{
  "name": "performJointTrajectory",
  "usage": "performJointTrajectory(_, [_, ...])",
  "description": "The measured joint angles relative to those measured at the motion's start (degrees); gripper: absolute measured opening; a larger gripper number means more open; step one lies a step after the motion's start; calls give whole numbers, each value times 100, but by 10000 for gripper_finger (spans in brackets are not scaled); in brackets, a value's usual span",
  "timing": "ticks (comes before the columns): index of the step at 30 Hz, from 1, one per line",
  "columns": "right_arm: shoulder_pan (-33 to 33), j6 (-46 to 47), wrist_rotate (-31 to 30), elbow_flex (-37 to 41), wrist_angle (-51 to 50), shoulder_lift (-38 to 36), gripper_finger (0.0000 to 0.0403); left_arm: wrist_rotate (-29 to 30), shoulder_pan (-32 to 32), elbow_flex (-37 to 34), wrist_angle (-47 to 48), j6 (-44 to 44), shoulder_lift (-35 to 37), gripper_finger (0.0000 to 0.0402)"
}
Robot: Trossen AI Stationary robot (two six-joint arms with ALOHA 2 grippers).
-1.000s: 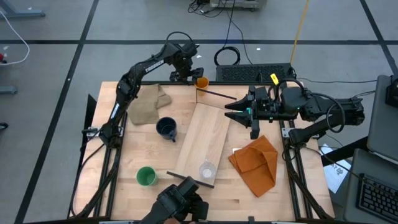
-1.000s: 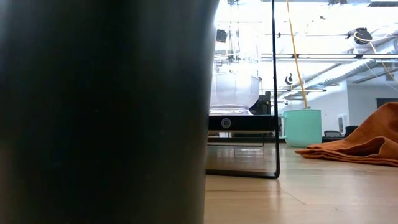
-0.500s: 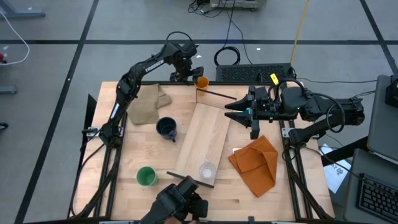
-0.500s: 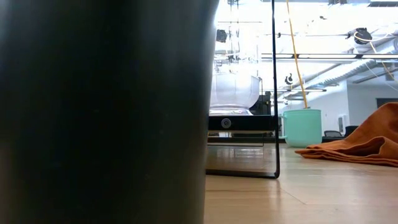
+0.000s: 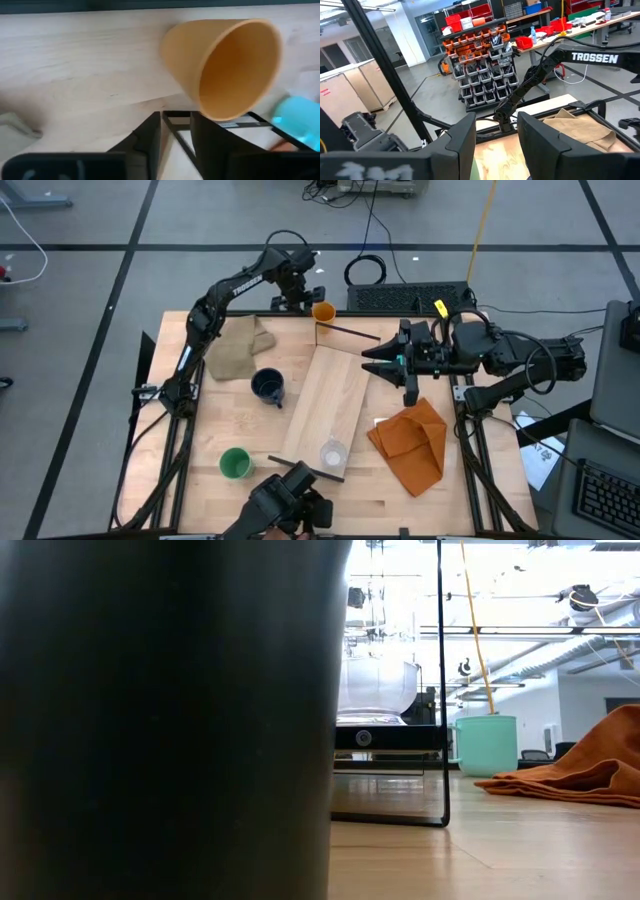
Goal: Stack small to large cups/mugs on shelf
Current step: Put the orange cup on the shelf
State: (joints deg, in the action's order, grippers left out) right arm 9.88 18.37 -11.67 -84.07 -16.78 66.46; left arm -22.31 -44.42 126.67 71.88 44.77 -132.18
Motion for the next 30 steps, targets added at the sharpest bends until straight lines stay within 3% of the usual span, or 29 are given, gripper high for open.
performJointTrajectory(5, [-1,7,-1,0,-2,0,137,-315,-11,0,-655,24,0,77])
performJointTrajectory(12, [-1,31,1,0,-4,0,137,-522,-2,0,-816,-156,2,6])
performJointTrajectory(26, [-2,28,-6,0,24,0,137,-456,28,0,-810,-123,2,1])
performJointTrajectory(30, [-1,35,-8,0,22,0,137,-157,26,0,-521,-185,2,1])
